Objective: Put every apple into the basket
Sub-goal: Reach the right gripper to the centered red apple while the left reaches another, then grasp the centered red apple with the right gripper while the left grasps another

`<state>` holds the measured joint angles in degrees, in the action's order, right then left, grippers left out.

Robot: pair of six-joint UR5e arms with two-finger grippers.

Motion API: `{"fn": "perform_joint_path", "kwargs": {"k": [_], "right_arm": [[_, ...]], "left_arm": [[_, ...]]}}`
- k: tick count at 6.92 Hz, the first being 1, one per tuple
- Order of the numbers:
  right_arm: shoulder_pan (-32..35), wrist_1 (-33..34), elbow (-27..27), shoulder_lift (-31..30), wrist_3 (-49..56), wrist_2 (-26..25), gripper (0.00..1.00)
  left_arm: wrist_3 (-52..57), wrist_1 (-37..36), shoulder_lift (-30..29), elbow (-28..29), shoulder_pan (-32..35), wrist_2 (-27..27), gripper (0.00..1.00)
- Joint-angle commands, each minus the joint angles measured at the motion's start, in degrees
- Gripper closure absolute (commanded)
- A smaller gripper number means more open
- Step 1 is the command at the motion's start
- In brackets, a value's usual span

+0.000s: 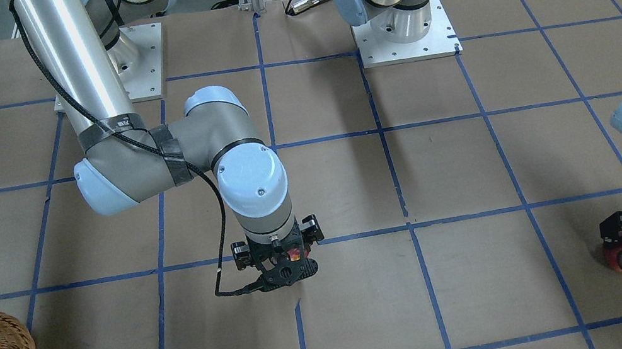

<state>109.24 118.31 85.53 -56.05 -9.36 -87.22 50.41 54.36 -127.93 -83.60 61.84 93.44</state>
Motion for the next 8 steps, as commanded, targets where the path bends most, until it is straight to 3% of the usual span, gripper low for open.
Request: {"fn": "perform_joint_path", "kwargs": {"k": [1,3,5,6,8], "right_arm": [[0.54,-0.27,1.31,0.15,-0.31,0.82,0.00],[0.89,-0.45,1.40,0.06,-0.48,1.61,0.00],[1.68,-0.54,1.48,-0.29,-0.48,1.70,0.00],[2.03,-0.63,1.92,0.06,-0.48,0.83,0.00],[1.25,2.51,6.21,-0.11,0.48,-1.44,0.00]], "left_arm": [[-0.05,0.14,-0.65,0.02,-0.05,-0.19,0.12],[-0.57,0.92,0.21,-0.16,0.04,0.07,0.57],[-10.10,11.42,4.85,-2.08,1.44,-3.33,0.59],[-14.16,13.65,8.53,-5.75,3.01,-5.97,0.59],[-28.00,13.23,14.69,-13.84,10.28,-6.25,0.59]]}}
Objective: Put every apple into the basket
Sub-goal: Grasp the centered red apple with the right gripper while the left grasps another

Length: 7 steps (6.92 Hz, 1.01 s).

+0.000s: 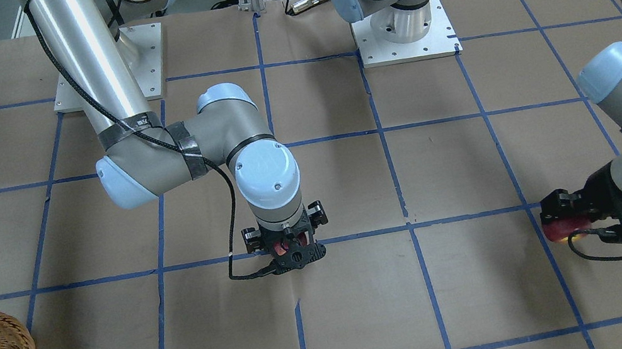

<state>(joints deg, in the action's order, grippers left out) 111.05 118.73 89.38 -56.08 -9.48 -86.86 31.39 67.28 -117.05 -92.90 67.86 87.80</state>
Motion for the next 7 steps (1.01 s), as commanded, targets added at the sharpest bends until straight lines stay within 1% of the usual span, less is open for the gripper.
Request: {"fn": "perform_joint_path", "kwargs": {"k": [1,2,3,4,5,6,7], "right_arm": [[-0.92,3.85,1.51,-0.35,1.21,-5.39,0.64],[-1.70,3.70,0.98,-0.78,1.22,-5.86,1.00],[-4.67,3.61,0.71,-2.18,1.31,-5.95,1.00],[-9.92,0.74,0.71,-6.20,1.40,-5.86,1.00],[-18.59,-2.77,0.71,-9.63,4.70,-6.04,1.00],[-27.55,-5.59,0.71,-13.15,11.61,-6.30,1.00],[-34.77,-5.62,0.71,-16.05,17.77,-6.30,1.00]], "left_arm": [[-18.20,0.14,5.93,-6.65,10.39,0.34,0.63],[-27.61,0.05,7.08,-6.85,15.50,0.00,0.63],[-34.66,0.05,7.79,-6.94,19.03,-0.61,0.63],[-39.69,0.05,8.06,-6.85,21.94,-1.31,0.63],[-51.23,-0.56,7.02,-6.33,26.58,-4.37,0.63],[-62.74,-6.57,5.70,-5.80,33.15,-4.66,0.63],[-70.43,-12.55,3.86,-5.88,38.78,-4.75,0.63]]}}
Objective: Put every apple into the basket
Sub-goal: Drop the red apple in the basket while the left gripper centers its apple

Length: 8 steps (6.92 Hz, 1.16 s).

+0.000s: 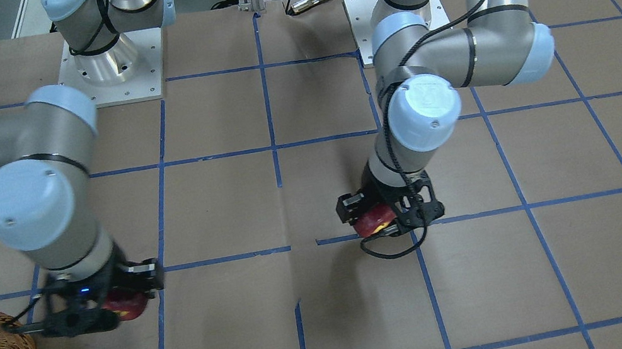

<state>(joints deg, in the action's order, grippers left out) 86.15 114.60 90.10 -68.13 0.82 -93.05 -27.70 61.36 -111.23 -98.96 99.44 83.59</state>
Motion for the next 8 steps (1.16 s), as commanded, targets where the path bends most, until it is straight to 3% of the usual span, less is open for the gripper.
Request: {"fn": "perform_joint_path", "kwargs": {"k": [1,2,3,4,5,8], "right_arm": [[-14.74,0.09,-0.01,-3.59,14.84,-0.12,1.00],[-18.79,4.19,-0.18,-1.76,21.70,-0.47,1.00],[-21.79,6.32,-1.49,1.30,25.25,-0.99,1.00],[-22.43,6.43,-2.89,3.77,25.37,-0.82,1.00],[-22.43,6.34,-3.08,4.31,24.77,-0.04,1.00],[-22.43,11.96,-3.78,8.71,25.55,0.49,1.00]], "left_arm": [[-18.11,-7.91,-4.06,-0.09,9.70,-0.54,0.63],[-21.57,-9.06,-5.04,-0.97,12.33,-0.19,0.60],[-22.13,-10.29,-5.83,-1.24,12.53,-0.01,0.44],[-22.31,-13.34,-7.15,-0.98,12.54,0.08,0.14],[-22.22,-16.51,-7.25,-0.98,12.54,0.25,0.00],[-16.90,-12.53,-1.48,0.25,10.53,0.17,0.00]]}}
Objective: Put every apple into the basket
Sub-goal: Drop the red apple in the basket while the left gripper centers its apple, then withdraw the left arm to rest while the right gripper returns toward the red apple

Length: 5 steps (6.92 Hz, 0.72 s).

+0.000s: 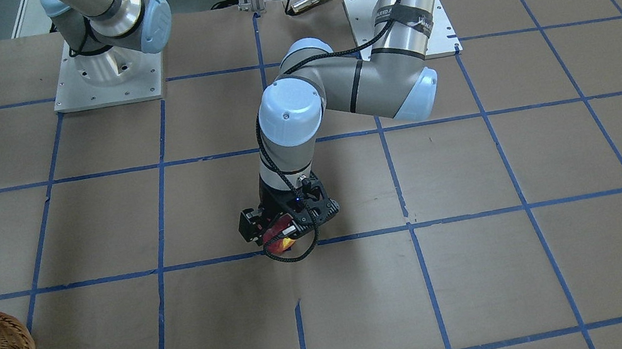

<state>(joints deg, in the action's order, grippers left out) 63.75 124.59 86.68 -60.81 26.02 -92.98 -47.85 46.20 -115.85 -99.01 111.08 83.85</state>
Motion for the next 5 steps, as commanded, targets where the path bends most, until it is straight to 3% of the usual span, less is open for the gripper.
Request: {"fn": "perform_joint_path", "kwargs": {"k": [1,2,3,4,5], "right_arm": [[-0.03,2.15,-1.06,2.27,0.44,0.43,1.00],[-0.03,2.24,-1.77,3.49,0.09,0.43,0.89],[-0.03,3.63,-1.86,4.99,0.26,0.43,0.54],[-0.03,4.51,-1.78,5.44,0.18,0.52,0.03],[-0.12,4.44,-1.95,5.44,0.44,0.26,0.00]], "left_arm": [[8.95,7.11,6.57,0.31,-1.82,0.09,0.00],[12.48,10.98,10.87,0.57,-3.22,0.09,0.00],[18.52,17.81,15.00,2.06,-5.32,0.00,0.00],[27.20,27.53,19.05,5.55,-8.04,0.00,0.00],[35.98,37.99,21.52,8.89,-11.64,0.26,0.00]]}}
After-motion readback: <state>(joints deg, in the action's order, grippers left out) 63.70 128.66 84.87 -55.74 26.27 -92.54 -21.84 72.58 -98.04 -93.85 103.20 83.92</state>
